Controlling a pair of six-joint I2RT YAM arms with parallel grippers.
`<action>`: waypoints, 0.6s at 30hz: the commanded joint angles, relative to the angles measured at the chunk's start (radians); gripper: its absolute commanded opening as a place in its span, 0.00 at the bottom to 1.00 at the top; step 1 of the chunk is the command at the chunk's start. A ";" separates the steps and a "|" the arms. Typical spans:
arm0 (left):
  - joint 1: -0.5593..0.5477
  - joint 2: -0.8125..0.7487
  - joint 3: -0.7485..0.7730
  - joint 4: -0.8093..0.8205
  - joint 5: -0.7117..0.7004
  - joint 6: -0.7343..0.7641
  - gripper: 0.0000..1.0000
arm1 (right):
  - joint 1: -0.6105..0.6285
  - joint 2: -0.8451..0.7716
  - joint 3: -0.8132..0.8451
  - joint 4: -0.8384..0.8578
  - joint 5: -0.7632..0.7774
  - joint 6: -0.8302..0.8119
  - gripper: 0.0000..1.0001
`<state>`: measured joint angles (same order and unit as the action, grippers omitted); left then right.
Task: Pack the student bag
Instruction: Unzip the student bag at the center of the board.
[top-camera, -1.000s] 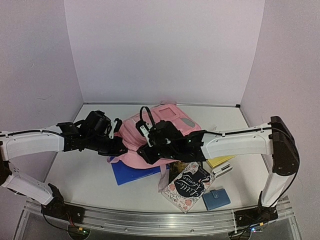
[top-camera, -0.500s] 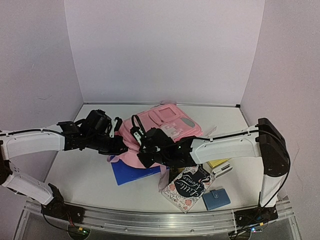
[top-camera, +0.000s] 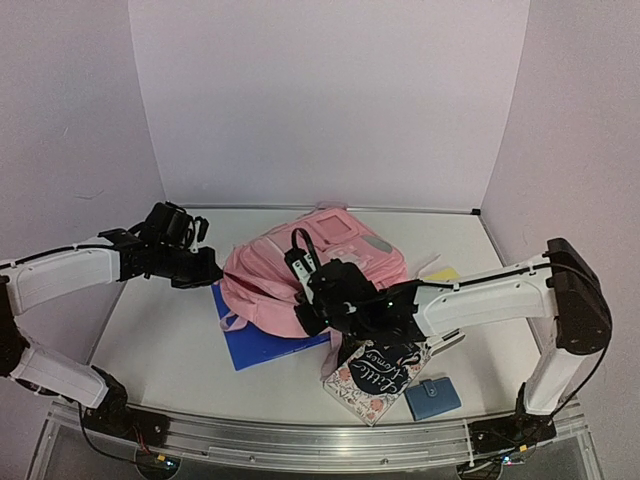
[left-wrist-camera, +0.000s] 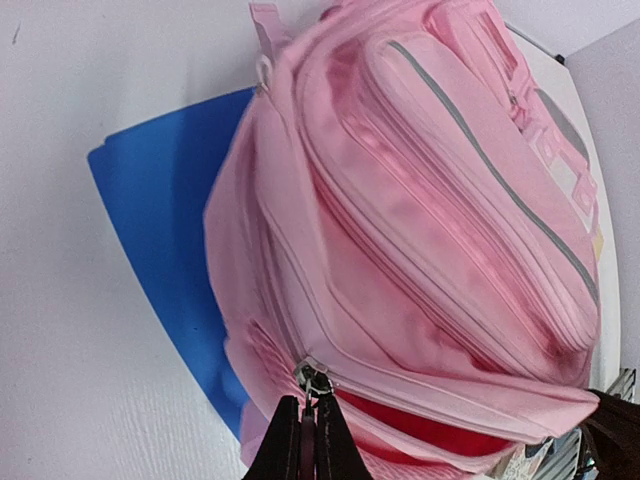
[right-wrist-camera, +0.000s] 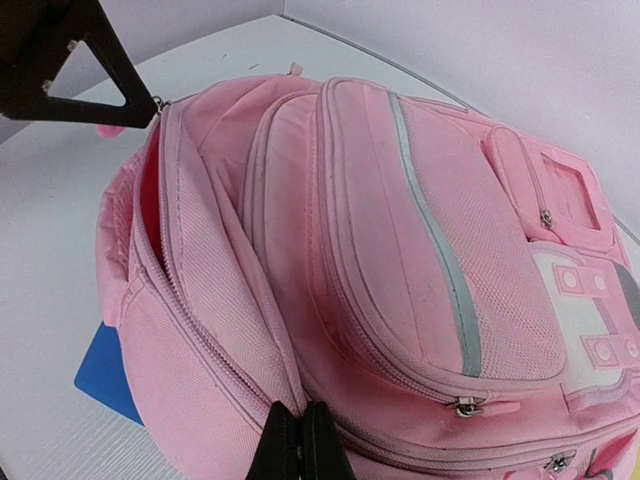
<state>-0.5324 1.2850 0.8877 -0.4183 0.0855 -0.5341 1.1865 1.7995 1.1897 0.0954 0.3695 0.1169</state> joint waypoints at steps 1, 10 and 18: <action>0.151 0.007 0.064 0.020 -0.045 0.069 0.00 | -0.005 -0.104 -0.064 0.011 0.072 0.072 0.00; 0.190 -0.002 0.071 0.120 0.298 0.181 0.00 | -0.005 -0.192 -0.091 0.010 0.023 0.113 0.07; 0.154 -0.092 -0.001 0.148 0.533 0.158 0.00 | -0.006 -0.160 0.072 -0.048 -0.144 0.081 0.44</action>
<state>-0.3557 1.2731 0.9002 -0.3574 0.4736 -0.3846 1.1847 1.6433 1.1435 0.0769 0.3054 0.2167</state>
